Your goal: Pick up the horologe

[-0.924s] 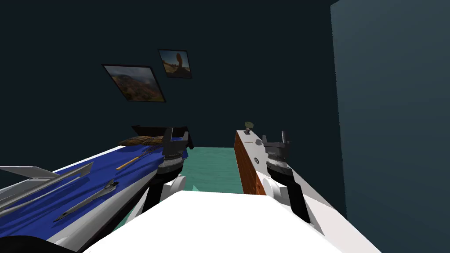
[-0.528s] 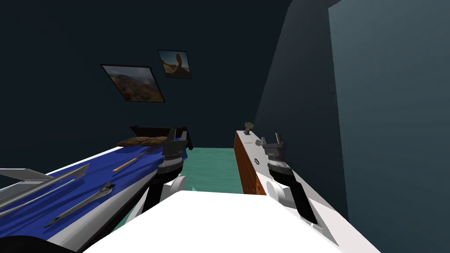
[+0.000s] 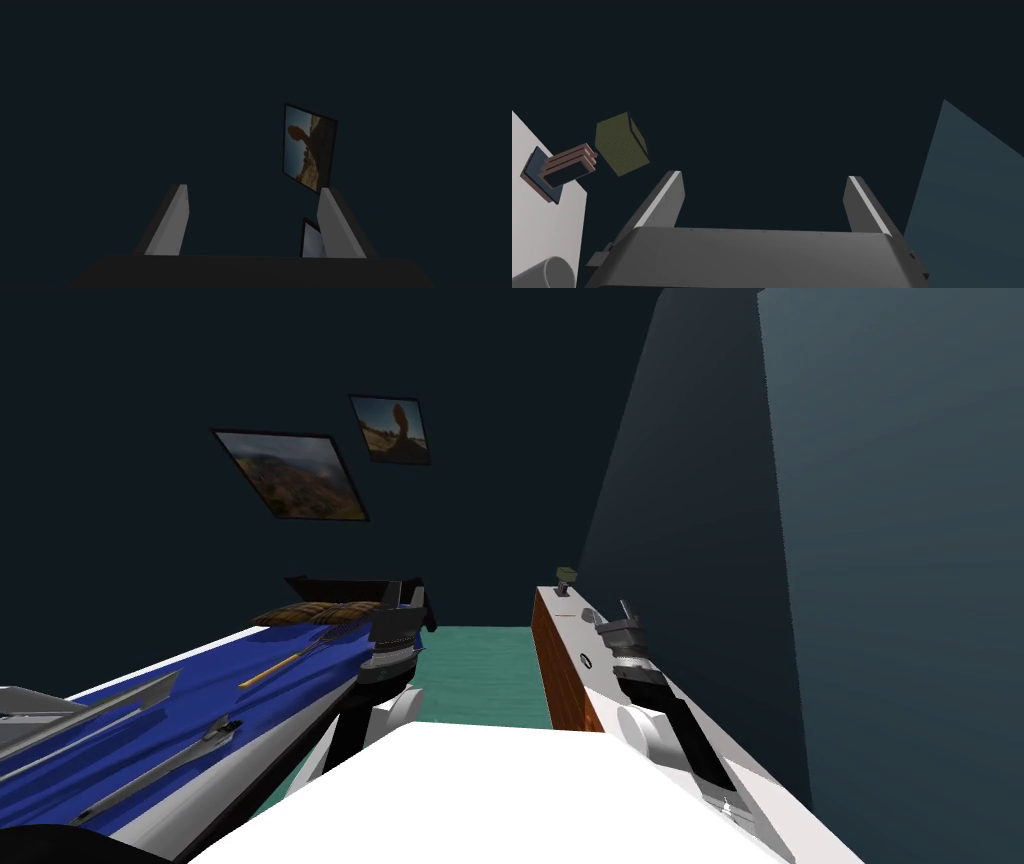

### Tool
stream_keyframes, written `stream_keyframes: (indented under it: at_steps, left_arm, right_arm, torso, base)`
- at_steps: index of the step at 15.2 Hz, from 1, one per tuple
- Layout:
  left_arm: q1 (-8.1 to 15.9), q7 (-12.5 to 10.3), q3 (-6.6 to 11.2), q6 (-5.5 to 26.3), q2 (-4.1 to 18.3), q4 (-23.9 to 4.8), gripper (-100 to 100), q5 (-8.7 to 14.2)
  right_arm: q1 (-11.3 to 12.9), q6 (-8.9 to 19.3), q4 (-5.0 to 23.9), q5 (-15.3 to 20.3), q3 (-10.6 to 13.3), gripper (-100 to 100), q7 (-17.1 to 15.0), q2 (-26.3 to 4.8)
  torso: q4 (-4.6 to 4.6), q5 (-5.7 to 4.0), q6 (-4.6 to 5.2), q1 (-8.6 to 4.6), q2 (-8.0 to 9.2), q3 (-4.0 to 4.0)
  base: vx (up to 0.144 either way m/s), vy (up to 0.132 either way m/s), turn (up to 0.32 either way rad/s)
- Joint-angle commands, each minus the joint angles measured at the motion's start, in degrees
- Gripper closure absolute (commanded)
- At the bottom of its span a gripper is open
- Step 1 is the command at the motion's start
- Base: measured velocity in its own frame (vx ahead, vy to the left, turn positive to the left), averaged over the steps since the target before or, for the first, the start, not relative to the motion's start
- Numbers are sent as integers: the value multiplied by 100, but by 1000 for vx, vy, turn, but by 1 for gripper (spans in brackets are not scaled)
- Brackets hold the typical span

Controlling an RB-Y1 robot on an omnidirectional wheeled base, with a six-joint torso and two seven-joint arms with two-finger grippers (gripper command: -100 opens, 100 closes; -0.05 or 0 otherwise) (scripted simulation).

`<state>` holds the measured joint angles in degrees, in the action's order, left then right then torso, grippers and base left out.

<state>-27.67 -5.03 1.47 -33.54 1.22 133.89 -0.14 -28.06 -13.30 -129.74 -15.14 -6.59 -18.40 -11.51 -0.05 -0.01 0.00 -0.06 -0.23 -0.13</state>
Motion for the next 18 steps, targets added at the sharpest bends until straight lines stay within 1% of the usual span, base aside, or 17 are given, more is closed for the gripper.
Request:
stream_keyframes:
  at_steps: [1, 2, 3, 4, 5, 6, 7, 8, 9, 11, 12, 13, 14, 15, 16, 17, 18]
  left_arm:
    - [0, 0, 0, 0, 0, 0, 0, 0]
    - [0, 0, 0, 0, 0, 0, 0, 0]
    - [0, 0, 0, 0, 0, 0, 0, 0]
    - [0, 0, 0, 0, 0, 0, 0, 0]
    - [0, 0, 0, 0, 0, 0, 0, 0]
    - [0, 0, 0, 0, 0, 0, 0, 0]
    - [0, 0, 0, 0, 0, 0, 0, 0]
    - [0, 0, 0, 0, 0, 0, 0, 0]
    - [0, 0, 0, 0, 0, 0, 0, 0]
    - [0, 0, 0, 0, 0, 0, 0, 0]
    - [0, 0, 0, 0, 0, 0, 0, 0]
    - [0, 0, 0, 0, 0, 0, 0, 0]
    - [0, 0, 0, 0, 0, 0, 0, 0]
    - [0, 0, 0, 0, 0, 0, 0, 0]
    - [0, 0, 0, 0, 0, 0, 0, 0]
    - [0, 0, 0, 0, 0, 0, 0, 0]
    - [0, 0, 0, 0, 0, 0, 0, 0]
  right_arm:
    - [-112, 286, 154, -227, -59, -100, -286, -101]
    - [-112, 299, 154, -227, -59, -100, -296, -101]
    - [-156, 462, 239, -369, -112, -100, -467, -154]
    - [-156, 487, 239, -369, -112, -100, -467, -154]
    - [-200, 651, 328, -516, -168, -100, -645, -202]
    - [-200, 683, 328, -516, -168, -100, -645, -202]
    - [-245, 824, 420, -667, -224, -100, -827, -244]
    - [-245, 884, 420, -667, -224, -100, -827, -244]
    - [-292, 1014, 514, -822, -282, -100, -1015, -281]
    - [-292, 1092, 514, -822, -282, -100, -1015, -281]
    - [-338, 1299, 610, -980, -341, -100, -1206, -312]
    - [-338, 1304, 610, -980, -341, -100, -1206, -312]
    - [-385, 1486, 709, -1141, -400, -100, -1400, -339]
    - [-385, 1519, 709, -1141, -400, -100, -1400, -339]
    - [-432, 1693, 808, -1303, -459, -100, -1596, -361]
    - [-432, 1738, 808, -1303, -459, -100, -1596, -361]
    - [-478, 1869, 909, -1466, -519, -100, -1794, -379]
  torso:
    - [0, 0, 0, 0, 0, 0]
    - [-1, -1, 1, 0, -2, -1]
    - [-1, 0, 0, -1, -5, -3]
    - [-2, 0, 1, -2, -7, -4]
    - [-2, -1, 0, -2, -7, -4]
    - [-2, -1, 1, -3, -8, -5]
    - [-2, -1, 0, -2, -7, -4]
    - [-2, -1, 0, -1, -6, -4]
    - [-2, 0, 0, 1, -6, -3]
    - [-1, 0, 0, 0, -4, -2]
    - [0, 0, 0, 1, 0, 0]
    - [0, 0, 0, 0, 1, 0]
    - [0, 0, 1, 0, 1, 0]
    - [-1, 0, 0, 1, -2, -1]
    - [-1, 0, 0, 2, -4, -2]
    - [-2, 0, 1, 1, -5, -3]
    - [-1, 0, 0, 1, -6, -4]
  base:
    - [67, -10, -25]
    - [71, -9, -24]
    - [75, -12, -23]
    - [69, -11, -14]
    - [74, -14, -16]
    - [63, -11, -14]
    - [62, -4, -23]
    - [61, -3, -18]
    - [59, -5, -18]
    - [51, -7, -10]
    - [47, -9, -15]
    - [53, -6, -16]
    - [63, -5, -24]
    - [66, -2, -17]
    - [71, -3, -19]
    - [69, -8, -23]
    - [72, -14, -24]
